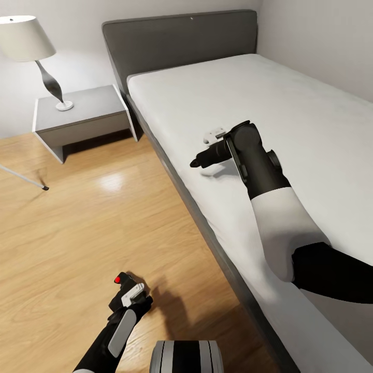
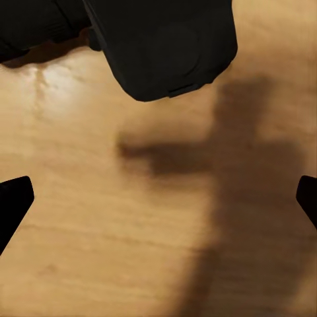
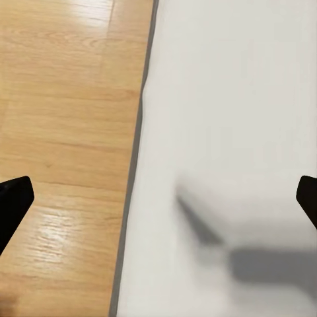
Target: Attach the digital camera to the camera tripod in the bedroom.
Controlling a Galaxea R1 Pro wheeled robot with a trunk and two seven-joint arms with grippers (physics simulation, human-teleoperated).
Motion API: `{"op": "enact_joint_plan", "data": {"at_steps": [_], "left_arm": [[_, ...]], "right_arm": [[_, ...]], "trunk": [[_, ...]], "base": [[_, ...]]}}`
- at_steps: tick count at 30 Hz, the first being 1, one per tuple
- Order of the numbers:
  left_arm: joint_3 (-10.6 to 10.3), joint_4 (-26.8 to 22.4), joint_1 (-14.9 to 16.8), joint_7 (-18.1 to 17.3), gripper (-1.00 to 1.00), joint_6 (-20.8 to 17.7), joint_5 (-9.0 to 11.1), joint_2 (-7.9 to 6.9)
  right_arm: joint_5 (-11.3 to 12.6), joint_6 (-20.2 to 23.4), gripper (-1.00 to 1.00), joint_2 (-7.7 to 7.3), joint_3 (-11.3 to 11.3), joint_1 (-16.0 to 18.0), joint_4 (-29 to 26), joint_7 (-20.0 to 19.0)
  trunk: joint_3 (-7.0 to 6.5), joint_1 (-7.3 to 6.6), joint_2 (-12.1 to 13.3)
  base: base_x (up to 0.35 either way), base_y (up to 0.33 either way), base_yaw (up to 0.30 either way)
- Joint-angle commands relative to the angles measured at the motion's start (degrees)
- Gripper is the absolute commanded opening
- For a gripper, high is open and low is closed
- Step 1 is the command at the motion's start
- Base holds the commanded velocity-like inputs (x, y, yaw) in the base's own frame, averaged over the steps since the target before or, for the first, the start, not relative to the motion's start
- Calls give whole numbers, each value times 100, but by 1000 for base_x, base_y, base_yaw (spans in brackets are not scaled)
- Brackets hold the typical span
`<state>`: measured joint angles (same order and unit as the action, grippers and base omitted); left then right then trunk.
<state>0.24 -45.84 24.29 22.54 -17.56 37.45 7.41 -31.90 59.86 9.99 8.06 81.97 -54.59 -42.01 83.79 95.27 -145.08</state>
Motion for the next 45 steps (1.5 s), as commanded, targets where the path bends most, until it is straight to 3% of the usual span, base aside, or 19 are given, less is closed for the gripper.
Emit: {"op": "enact_joint_plan", "data": {"at_steps": [1, 23, 45], "left_arm": [[2, -8, 5, 34, 100, -20, 43, 1], [4, -77, 32, 39, 100, -19, 34, -3], [3, -100, 32, 40, 100, -19, 26, 0]], "right_arm": [[-61, 14, 100, 1, 0, 4, -3, -53], [-55, 14, 100, 1, 8, 4, -17, -79], [-84, 14, 100, 1, 12, 4, -17, -44]], "trunk": [[4, -1, -2], [3, -1, -2], [-3, -1, -2]], "base": [[0, 0, 0], [0, 0, -1], [0, 0, -107]]}}
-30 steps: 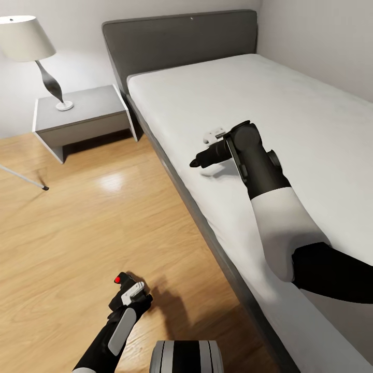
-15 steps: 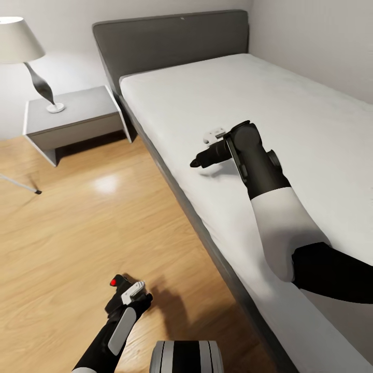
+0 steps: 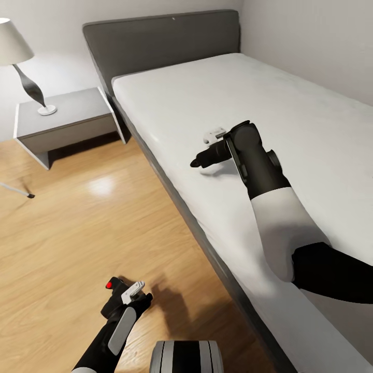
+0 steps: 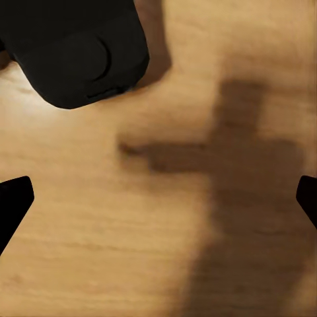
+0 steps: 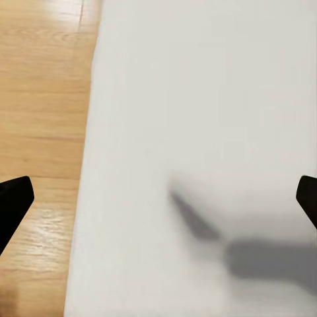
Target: Attach the digital camera to the camera tripod in the bedroom.
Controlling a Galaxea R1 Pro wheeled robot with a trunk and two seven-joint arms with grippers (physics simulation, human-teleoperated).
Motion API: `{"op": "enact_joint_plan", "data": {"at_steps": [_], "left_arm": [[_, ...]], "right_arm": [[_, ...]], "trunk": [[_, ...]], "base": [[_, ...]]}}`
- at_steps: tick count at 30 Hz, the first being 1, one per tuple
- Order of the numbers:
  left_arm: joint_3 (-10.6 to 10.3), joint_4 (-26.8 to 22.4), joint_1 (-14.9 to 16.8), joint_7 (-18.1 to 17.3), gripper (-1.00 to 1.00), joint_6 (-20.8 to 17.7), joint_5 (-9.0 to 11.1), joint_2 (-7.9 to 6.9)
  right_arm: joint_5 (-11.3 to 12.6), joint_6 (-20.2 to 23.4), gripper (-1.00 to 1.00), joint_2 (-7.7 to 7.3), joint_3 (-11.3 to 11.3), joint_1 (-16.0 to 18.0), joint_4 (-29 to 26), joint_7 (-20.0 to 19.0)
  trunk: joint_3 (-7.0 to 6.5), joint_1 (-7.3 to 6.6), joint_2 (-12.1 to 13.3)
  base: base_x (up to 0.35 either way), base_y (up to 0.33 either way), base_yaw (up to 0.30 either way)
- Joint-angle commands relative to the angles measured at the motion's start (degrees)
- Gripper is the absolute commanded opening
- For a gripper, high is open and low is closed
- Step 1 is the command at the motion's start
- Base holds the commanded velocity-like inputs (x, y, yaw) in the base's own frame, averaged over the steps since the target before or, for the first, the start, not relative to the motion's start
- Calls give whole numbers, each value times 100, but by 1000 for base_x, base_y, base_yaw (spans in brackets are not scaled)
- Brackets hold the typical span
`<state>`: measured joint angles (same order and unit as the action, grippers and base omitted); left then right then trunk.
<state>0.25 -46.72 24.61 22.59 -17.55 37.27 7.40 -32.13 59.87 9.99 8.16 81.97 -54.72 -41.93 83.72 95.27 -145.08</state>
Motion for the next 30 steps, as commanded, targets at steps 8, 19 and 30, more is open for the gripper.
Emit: {"op": "enact_joint_plan", "data": {"at_steps": [8, 19, 30], "left_arm": [[2, -13, 0, 39, 100, -20, 42, -1], [9, -6, 0, 43, 100, -20, 41, -1], [130, 20, 0, 62, 100, 169, 43, -8]], "right_arm": [[-72, 13, 100, 1, 59, 4, -4, -52], [-68, 13, 100, 1, 237, 4, -5, -52], [-59, 13, 100, 1, 262, 4, -4, -52]], "trunk": [[4, -1, -2], [4, -1, -2], [4, -1, -2]], "base": [[0, 0, -159], [0, 0, -49], [0, 0, -4]]}}
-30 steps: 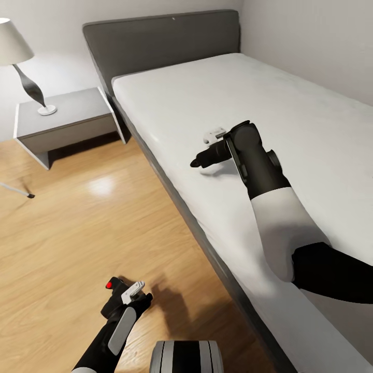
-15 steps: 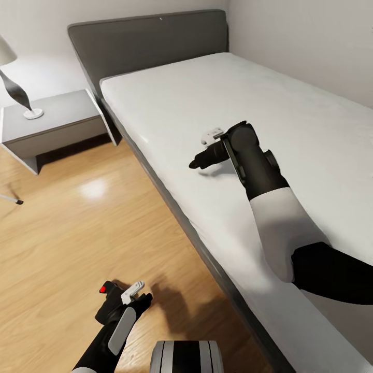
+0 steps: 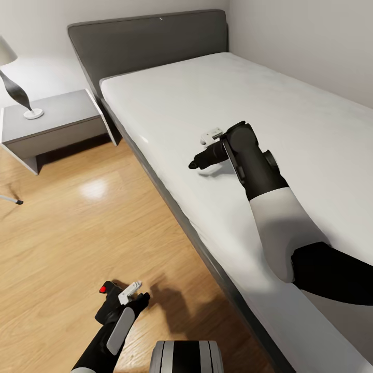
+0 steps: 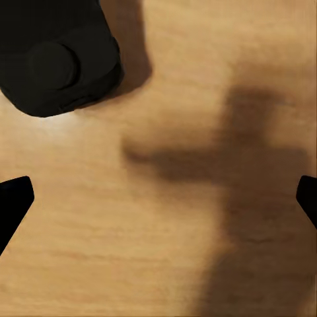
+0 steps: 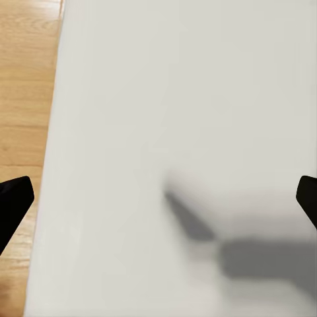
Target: Attach the digital camera to the camera tripod in the bedroom.
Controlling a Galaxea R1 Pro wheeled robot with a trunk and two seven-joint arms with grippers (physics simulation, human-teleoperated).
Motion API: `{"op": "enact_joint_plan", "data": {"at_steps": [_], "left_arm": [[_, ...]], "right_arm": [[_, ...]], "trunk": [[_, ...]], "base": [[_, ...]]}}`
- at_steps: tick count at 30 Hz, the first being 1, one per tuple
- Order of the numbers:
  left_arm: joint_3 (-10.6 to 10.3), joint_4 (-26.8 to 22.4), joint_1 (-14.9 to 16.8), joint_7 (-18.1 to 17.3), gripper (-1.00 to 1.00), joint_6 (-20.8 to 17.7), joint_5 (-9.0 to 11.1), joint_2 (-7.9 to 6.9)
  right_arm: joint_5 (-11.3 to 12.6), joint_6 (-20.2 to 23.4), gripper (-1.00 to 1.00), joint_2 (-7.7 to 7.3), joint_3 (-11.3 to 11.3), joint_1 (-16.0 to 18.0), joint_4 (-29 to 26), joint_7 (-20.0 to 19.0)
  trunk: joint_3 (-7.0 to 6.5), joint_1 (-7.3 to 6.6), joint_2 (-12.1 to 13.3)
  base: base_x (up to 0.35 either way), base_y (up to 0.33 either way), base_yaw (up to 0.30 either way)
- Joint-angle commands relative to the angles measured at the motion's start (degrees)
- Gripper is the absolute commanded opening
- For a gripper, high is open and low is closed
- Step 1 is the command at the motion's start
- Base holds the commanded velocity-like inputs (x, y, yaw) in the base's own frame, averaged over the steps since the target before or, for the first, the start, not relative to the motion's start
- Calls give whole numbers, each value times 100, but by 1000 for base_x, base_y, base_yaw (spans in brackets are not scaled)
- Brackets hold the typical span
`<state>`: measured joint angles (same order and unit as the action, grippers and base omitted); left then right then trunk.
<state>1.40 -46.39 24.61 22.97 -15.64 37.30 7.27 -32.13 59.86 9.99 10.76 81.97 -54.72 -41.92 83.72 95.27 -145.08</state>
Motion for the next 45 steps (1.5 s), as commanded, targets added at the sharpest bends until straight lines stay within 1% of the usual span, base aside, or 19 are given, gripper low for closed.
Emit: {"op": "enact_joint_plan", "data": {"at_steps": [1, 3, 4, 5, 8, 11, 15, 20, 37, 41, 45], "left_arm": [[142, 6, 0, 32, 100, 165, 42, 4], [311, 24, 0, 39, 100, 364, 53, 2], [597, 68, 0, 38, 100, 591, 64, -5], [767, 98, 0, 36, 100, 679, 67, -12], [931, 131, 0, 30, 100, 755, 67, -18], [1021, 152, 0, 31, 100, 798, 71, -17], [1078, 186, 0, 32, 100, 824, 74, -12], [1101, 265, 0, 32, 100, 837, 75, -8], [1125, 457, 0, 26, 100, 853, 84, 10], [1127, 513, 0, 25, 100, 866, 173, 16], [1126, 585, 0, 19, 100, 880, 375, 19]], "right_arm": [[-56, 14, 100, 1, 3, 4, -4, -53], [-48, 14, 100, 1, 4, 4, -4, -55], [-40, 14, 100, 1, 2, 4, -4, -58], [-36, 14, 100, 1, 0, 4, -4, -59], [-34, 14, 100, 1, -2, 4, -4, -60], [-28, 14, 100, 1, -5, 4, -4, -61], [-24, 14, 100, 1, -7, 4, -4, -61], [-23, 14, 100, 1, -5, 4, -4, -62], [-25, 14, 100, 1, -12, 4, -4, -62], [-23, 14, 100, 1, -13, 4, -4, -62], [-22, 14, 100, 1, -9, 4, -4, -62]], "trunk": [[4, -1, -2], [4, -1, -2], [4, -1, -2], [4, -1, -2], [4, -1, -2], [4, -1, -2], [4, -1, -2], [4, -1, -2], [4, -1, -2], [4, -1, -2], [4, -1, -2]], "base": [[0, 0, 0], [0, 0, 0], [0, 0, 0], [0, 0, 0], [0, 0, 0], [0, 0, 0], [0, 0, 0], [0, 0, 0], [0, 0, 0], [0, 0, 0], [0, 0, 0]]}}
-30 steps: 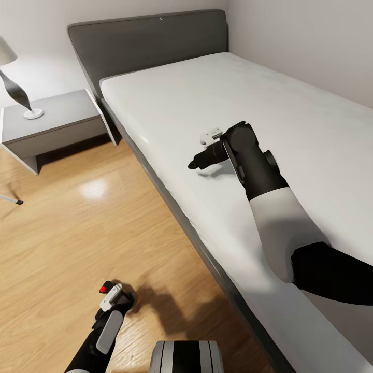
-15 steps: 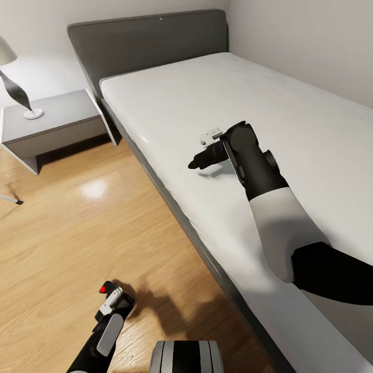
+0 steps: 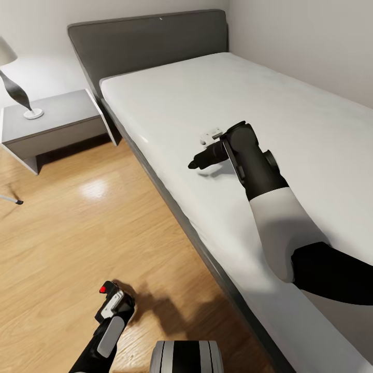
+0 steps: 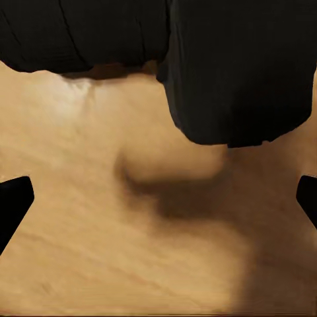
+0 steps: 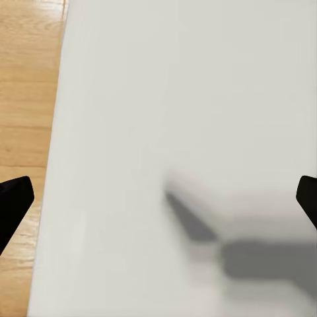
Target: Attach the digital camera to the camera tripod in the bedroom.
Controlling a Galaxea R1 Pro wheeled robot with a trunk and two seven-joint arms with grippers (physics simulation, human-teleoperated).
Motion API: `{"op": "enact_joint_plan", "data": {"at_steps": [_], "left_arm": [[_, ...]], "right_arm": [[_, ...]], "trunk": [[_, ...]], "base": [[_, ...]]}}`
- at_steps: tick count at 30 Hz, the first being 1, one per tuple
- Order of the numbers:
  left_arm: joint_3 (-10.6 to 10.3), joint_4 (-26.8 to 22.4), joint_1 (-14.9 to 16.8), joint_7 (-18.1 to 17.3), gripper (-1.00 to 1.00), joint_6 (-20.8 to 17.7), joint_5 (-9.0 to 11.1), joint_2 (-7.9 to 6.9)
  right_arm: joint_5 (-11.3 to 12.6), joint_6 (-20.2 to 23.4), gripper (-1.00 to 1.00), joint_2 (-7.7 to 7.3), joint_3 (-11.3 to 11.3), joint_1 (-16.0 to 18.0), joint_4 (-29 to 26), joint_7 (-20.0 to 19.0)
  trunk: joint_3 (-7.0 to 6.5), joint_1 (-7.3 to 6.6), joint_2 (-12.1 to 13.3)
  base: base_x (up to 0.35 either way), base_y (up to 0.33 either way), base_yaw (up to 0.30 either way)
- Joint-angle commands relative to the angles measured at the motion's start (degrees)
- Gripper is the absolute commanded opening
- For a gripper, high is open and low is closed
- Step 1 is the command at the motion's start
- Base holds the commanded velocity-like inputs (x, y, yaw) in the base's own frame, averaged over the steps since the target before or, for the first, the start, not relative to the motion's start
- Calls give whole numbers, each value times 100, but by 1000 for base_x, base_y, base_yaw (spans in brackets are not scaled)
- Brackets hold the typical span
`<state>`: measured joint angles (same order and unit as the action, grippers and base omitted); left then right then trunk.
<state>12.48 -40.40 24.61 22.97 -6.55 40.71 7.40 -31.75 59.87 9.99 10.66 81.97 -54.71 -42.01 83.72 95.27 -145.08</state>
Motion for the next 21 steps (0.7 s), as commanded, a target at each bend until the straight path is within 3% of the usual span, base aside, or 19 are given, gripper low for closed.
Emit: {"op": "enact_joint_plan", "data": {"at_steps": [1, 10, 16, 21], "left_arm": [[18, 2, 0, 16, 100, -26, 96, 6], [15, -51, 0, -245, 100, -281, 417, -27], [18, -20, 0, -190, 100, -86, 248, -27], [18, -10, -1, -240, 100, -10, 204, -28]], "right_arm": [[-60, 13, 100, 1, 3, 4, -4, -53], [-86, 13, 100, -12, 195, -25, -262, -68], [-108, 13, 100, -17, 2, -23, -218, -63], [-121, 13, 100, -21, -33, -23, -366, -71]], "trunk": [[4, -1, -2], [4, -1, -2], [4, -1, -2], [4, -1, -2]], "base": [[0, 0, 0], [0, 0, 0], [0, 0, 0], [0, 0, 0]]}}
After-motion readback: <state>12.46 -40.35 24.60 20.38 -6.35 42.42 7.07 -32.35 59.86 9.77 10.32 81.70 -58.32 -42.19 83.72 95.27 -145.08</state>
